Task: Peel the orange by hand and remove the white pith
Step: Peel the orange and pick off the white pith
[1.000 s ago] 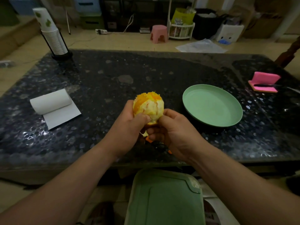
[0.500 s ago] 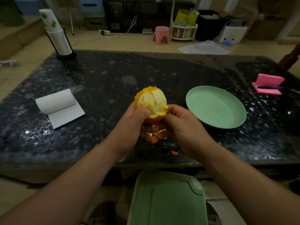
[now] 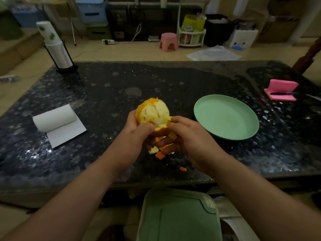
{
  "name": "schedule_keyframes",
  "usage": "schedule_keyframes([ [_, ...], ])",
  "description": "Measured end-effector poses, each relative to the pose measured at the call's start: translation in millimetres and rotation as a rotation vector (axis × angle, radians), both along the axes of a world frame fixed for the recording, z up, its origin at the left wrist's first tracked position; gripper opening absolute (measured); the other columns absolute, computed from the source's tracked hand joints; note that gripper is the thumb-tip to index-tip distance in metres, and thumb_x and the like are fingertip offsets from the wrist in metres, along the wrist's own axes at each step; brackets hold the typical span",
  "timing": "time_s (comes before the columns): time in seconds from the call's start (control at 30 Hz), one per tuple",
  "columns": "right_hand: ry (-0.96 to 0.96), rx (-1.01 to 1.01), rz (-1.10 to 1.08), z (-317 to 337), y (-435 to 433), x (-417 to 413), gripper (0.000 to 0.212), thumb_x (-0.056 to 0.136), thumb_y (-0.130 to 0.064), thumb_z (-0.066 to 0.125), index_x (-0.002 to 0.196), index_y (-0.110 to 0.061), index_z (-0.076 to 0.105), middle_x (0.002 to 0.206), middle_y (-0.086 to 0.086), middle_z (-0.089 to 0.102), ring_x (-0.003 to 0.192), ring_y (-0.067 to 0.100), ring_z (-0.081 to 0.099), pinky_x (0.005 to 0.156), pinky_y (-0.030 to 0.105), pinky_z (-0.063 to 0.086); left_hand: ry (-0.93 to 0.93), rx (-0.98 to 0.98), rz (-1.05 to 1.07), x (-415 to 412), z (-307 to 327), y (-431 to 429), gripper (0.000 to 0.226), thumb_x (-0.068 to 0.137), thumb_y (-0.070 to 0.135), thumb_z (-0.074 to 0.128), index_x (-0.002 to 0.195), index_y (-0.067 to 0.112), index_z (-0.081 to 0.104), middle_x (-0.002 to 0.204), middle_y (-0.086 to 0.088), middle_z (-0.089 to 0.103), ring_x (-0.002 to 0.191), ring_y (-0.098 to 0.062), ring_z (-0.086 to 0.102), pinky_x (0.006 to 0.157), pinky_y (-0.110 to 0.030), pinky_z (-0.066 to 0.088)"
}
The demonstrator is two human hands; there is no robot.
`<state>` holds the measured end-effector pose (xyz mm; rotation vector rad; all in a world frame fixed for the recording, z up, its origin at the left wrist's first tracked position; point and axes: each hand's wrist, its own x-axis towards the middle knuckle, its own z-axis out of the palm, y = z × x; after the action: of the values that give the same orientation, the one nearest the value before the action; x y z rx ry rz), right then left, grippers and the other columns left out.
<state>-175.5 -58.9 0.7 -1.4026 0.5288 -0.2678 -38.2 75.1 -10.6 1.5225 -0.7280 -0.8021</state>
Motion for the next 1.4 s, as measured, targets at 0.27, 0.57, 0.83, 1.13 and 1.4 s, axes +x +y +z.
schedule_keyframes([
  [0.27,0.070,-0.239,-0.020,1.3,0.6,-0.8,0.017,0.106,-0.013,0.054,0.117,-0.012,0.067,0.091,0.013,0.080,0.081,0.034,0.079,0.078,0.057,0.066,0.080,-0.046,-0.022,0.0,-3.9,-2.3,0.055,0.077,0.040,0.056,0.131,0.027,0.056,0.101,-0.011,0.066,0.077,-0.022,0.062,0.067,-0.040,0.050],
  [0.57,-0.015,-0.016,-0.046,-0.1,-0.2,1.2,0.018,0.105,-0.010,0.055,0.114,-0.004,0.069,0.090,0.015,0.074,0.078,0.024,0.072,0.068,0.037,0.061,0.312,-0.166,-0.043,-4.7,1.9,-6.8,0.064,0.083,0.029,0.043,0.135,-0.007,0.053,0.095,-0.024,0.066,0.062,-0.019,0.050,0.051,-0.028,0.042],
  [0.83,-0.095,0.288,0.006,5.6,3.3,2.3,0.025,0.106,-0.029,0.060,0.115,-0.005,0.060,0.090,0.014,0.065,0.076,0.020,0.069,0.063,0.030,0.060,0.338,-0.135,-0.096,1.8,8.7,-2.2,0.059,0.084,0.034,0.040,0.126,0.003,0.067,0.104,-0.023,0.076,0.077,-0.030,0.048,0.059,-0.034,0.037],
  [1.13,0.019,0.279,-0.042,3.8,7.4,3.6,0.023,0.095,-0.011,0.057,0.114,0.002,0.058,0.086,0.019,0.067,0.066,0.021,0.069,0.063,0.035,0.061,0.103,-0.035,-0.087,0.3,1.7,-0.7,0.062,0.075,0.033,0.054,0.135,0.016,0.055,0.100,-0.018,0.062,0.070,-0.022,0.054,0.054,-0.028,0.043],
  [1.4,0.045,0.029,-0.055,13.2,8.0,-2.4,0.017,0.106,-0.009,0.045,0.110,0.002,0.058,0.090,0.025,0.075,0.075,0.033,0.076,0.058,0.036,0.059,0.099,-0.031,-0.073,-2.0,0.8,-2.1,0.056,0.080,0.029,0.046,0.134,0.015,0.056,0.102,-0.016,0.060,0.070,-0.018,0.054,0.054,-0.029,0.043],
])
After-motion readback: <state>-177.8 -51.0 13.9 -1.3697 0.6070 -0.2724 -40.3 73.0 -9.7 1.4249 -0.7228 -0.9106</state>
